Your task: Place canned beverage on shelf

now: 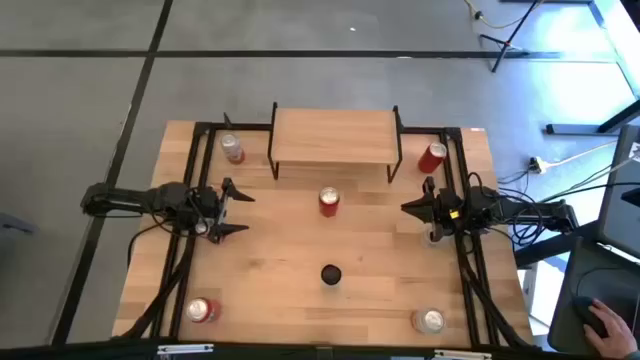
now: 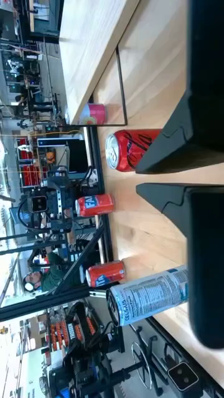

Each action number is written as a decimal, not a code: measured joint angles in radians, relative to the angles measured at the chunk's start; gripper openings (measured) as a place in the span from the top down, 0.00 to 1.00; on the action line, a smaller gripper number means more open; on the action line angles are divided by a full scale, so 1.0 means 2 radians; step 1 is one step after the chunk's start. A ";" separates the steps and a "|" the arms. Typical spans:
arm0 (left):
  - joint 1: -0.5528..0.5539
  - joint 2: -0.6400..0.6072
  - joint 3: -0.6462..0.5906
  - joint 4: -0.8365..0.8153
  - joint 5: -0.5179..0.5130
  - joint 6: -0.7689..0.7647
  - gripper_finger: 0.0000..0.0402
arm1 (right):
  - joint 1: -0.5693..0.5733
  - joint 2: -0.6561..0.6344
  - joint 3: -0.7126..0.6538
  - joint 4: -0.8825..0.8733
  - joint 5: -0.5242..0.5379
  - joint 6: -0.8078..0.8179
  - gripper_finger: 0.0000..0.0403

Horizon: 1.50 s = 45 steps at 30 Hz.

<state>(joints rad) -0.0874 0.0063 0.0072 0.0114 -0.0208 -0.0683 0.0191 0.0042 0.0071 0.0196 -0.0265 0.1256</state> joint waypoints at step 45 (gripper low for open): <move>0.000 0.000 0.000 0.000 0.000 0.000 0.06 | 0.000 0.001 0.000 0.007 0.049 -0.054 0.94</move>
<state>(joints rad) -0.0873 0.0063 0.0071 0.0113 -0.0207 -0.0682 0.0189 0.0059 0.0071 0.0331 0.0718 0.0170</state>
